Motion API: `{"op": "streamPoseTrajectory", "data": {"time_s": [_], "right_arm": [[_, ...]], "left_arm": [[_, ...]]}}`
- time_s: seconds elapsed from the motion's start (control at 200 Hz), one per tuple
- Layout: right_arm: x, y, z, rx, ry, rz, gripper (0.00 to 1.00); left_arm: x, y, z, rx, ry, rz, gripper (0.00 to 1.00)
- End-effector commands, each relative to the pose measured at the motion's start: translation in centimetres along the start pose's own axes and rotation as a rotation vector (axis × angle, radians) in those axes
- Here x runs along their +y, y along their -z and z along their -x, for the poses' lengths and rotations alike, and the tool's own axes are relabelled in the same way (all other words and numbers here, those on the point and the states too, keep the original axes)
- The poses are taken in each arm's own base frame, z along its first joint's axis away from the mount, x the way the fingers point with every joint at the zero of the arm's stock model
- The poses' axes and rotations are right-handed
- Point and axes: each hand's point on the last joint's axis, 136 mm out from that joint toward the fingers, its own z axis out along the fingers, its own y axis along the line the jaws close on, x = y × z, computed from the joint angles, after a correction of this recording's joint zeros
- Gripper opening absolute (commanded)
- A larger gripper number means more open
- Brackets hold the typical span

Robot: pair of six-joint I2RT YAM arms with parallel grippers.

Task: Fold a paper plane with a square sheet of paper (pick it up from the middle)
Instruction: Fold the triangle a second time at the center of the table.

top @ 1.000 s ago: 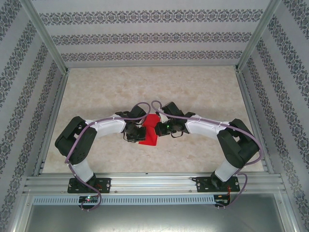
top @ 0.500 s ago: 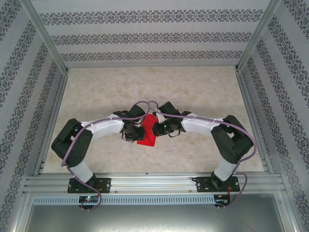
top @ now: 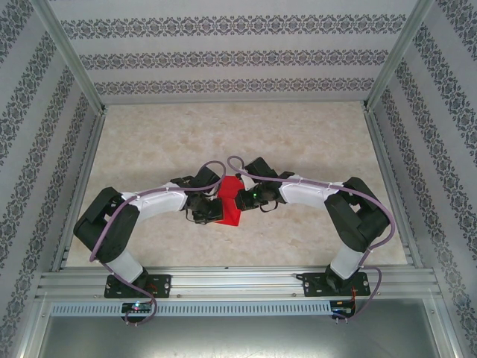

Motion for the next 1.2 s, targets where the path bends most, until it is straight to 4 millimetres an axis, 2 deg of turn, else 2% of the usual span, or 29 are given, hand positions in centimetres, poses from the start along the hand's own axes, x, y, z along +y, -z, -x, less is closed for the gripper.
{"op": "streamPoseTrajectory", "data": {"time_s": [0.0,0.27,0.58,0.944,1.194], "right_arm": [[0.3,-0.3,0.2,0.005,0.013,0.016,0.08],[0.1,-0.5,0.0,0.010,0.009,0.015,0.08],[0.0,-0.3,0.5,0.009,0.023,0.001,0.08],[-1.7,-1.0,0.9,0.043,0.043,-0.079,0.09],[-1.9,-1.3,1.0,0.046,0.043,-0.084,0.09]], "left_arm": [[-1.5,-0.4,0.7,-0.030,0.017,-0.064,0.12],[-1.0,-1.7,0.6,-0.018,0.054,-0.059,0.11],[1.7,-2.6,-0.3,0.025,0.090,0.067,0.06],[1.9,-2.5,-0.4,0.028,0.078,0.081,0.06],[1.8,-2.6,-0.3,0.031,0.073,0.076,0.06]]}}
